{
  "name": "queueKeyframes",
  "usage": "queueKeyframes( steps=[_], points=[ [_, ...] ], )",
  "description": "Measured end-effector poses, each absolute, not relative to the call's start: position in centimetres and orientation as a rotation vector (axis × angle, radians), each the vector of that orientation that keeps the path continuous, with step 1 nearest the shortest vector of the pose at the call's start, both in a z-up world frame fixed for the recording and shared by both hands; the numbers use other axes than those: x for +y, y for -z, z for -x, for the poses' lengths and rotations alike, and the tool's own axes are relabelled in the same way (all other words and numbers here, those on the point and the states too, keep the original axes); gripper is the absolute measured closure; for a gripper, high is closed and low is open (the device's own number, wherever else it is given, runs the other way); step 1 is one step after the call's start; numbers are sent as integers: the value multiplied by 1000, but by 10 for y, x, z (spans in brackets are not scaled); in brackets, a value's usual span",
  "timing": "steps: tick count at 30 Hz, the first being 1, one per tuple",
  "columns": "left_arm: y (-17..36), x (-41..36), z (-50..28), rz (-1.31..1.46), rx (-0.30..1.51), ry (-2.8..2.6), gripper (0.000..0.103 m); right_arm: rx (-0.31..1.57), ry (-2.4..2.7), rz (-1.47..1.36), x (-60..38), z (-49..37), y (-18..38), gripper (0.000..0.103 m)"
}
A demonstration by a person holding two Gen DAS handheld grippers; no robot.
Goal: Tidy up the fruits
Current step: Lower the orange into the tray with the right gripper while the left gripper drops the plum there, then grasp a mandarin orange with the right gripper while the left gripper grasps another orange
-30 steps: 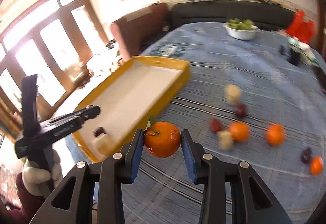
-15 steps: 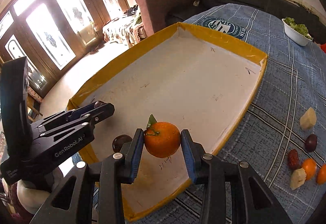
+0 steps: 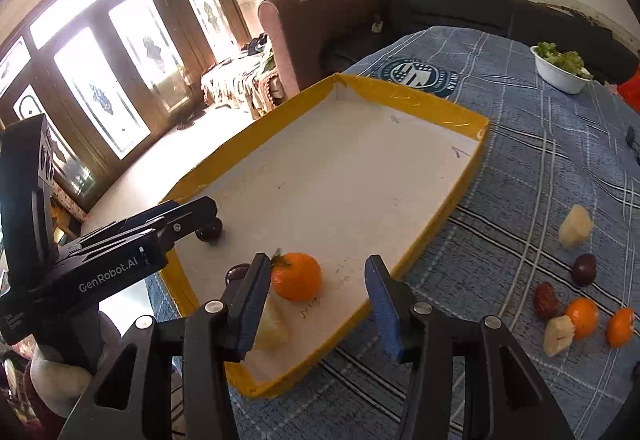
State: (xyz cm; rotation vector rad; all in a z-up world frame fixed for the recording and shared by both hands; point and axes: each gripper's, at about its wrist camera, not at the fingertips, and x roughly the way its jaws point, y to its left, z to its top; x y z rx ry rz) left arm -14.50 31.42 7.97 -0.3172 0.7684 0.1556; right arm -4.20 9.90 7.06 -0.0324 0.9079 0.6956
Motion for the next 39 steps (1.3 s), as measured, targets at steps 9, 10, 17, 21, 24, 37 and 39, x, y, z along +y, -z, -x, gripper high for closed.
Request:
queueKeyframes(
  steps=[9, 10, 17, 21, 24, 37, 39],
  points=[
    [-104, 251, 149, 216, 743, -17, 30, 831, -450, -151, -53, 40, -95, 45],
    [-105, 241, 148, 201, 744, 9, 29, 823, -417, -165, -69, 47, -98, 45],
    [-96, 185, 140, 157, 793, 173, 28, 810, -175, -246, -186, 56, -90, 45],
    [-84, 151, 135, 122, 834, 262, 29, 821, -85, -289, -228, 57, -73, 45],
    [-77, 127, 132, 79, 849, 310, 29, 843, -54, -293, -239, 55, -61, 45],
    [-76, 26, 99, -104, 809, 505, 42, 860, -15, -302, -256, 49, -28, 43],
    [-74, 6, 91, -143, 806, 543, 42, 867, -25, -333, -262, 51, -24, 43]
  ],
)
